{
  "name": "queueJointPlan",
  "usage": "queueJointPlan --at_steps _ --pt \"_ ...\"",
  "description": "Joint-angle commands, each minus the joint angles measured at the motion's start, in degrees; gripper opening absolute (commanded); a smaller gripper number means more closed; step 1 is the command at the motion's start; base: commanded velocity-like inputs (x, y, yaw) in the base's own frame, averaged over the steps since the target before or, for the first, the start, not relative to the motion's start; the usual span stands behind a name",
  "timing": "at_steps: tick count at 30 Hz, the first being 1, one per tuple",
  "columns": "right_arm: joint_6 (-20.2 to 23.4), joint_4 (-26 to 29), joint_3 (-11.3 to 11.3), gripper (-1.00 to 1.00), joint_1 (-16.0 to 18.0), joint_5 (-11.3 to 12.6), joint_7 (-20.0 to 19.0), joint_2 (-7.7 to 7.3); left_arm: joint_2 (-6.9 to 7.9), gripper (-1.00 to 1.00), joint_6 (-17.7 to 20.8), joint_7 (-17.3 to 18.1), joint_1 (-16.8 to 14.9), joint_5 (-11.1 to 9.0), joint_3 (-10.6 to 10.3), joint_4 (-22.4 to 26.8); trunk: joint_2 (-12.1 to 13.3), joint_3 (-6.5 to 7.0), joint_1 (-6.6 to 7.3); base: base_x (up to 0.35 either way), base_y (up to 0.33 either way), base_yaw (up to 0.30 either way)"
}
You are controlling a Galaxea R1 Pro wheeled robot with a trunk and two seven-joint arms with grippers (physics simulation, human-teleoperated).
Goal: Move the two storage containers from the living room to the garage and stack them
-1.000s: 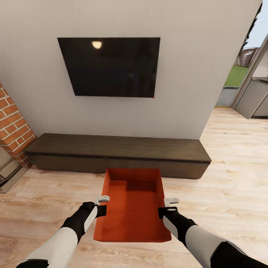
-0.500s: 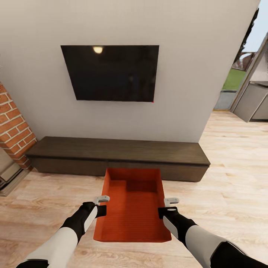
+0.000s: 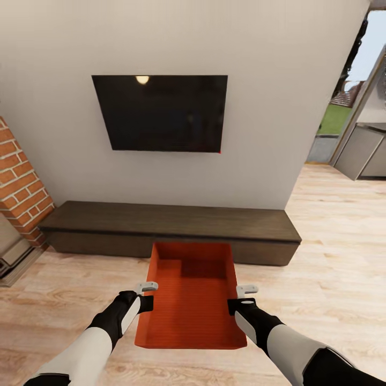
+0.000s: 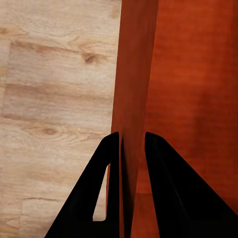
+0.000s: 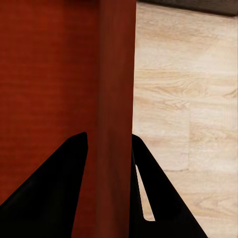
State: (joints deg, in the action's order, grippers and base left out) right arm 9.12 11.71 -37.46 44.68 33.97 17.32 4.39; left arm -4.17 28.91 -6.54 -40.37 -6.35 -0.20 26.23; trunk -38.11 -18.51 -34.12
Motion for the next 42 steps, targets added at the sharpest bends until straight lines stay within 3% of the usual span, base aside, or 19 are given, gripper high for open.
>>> queueJointPlan --at_steps 1,38,42 --pt "0.1 2.2 0.9 -1.00 0.1 -1.4 0.4 0.00 -0.05 -1.00 0.5 -0.7 0.0 0.9 0.4 0.0 0.4 0.20 0.21 0.000 0.000 0.000" --pt "0.1 2.2 0.9 -1.00 0.1 -1.4 0.4 0.02 0.04 -1.00 0.5 -0.8 0.0 0.9 0.5 0.0 15.2 10.22 8.34 0.000 0.000 0.000" --pt "0.1 2.2 0.9 -1.00 0.1 -1.4 0.4 0.01 0.06 -1.00 0.5 -0.8 0.0 0.9 0.5 0.0 15.2 10.59 8.34 0.000 0.000 0.000"
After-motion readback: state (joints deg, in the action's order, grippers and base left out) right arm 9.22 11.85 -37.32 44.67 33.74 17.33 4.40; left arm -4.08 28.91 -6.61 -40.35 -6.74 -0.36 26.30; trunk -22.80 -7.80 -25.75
